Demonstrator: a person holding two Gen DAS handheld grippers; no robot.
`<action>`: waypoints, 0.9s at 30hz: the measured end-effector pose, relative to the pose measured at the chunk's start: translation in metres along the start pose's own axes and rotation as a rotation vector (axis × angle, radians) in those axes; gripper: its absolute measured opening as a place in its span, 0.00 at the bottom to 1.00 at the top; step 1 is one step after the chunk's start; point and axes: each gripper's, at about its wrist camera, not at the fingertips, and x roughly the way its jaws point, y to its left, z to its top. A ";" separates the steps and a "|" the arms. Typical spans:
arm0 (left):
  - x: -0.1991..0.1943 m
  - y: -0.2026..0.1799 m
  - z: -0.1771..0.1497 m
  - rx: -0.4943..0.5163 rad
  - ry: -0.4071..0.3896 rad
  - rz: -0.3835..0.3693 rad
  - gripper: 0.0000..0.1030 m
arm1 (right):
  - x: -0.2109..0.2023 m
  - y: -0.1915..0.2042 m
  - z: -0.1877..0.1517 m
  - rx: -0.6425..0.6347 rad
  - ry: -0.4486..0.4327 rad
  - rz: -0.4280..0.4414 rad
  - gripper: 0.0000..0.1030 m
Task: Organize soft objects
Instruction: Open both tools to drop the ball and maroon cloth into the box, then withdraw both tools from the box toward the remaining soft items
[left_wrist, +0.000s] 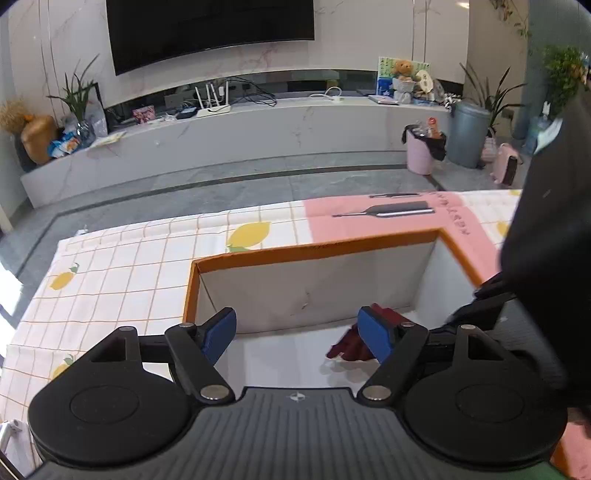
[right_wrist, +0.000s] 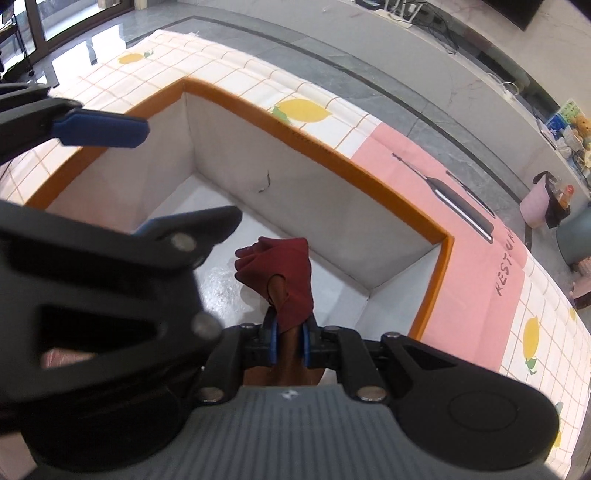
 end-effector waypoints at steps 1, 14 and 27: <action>-0.002 0.001 0.002 -0.008 0.003 0.010 0.85 | 0.000 0.000 0.000 0.009 -0.004 -0.005 0.12; -0.019 0.027 0.023 -0.176 -0.022 0.091 0.86 | -0.032 0.020 0.000 -0.043 -0.114 0.028 0.94; -0.062 0.031 0.056 -0.226 -0.069 0.156 0.86 | -0.078 -0.001 -0.005 0.034 -0.196 0.025 0.95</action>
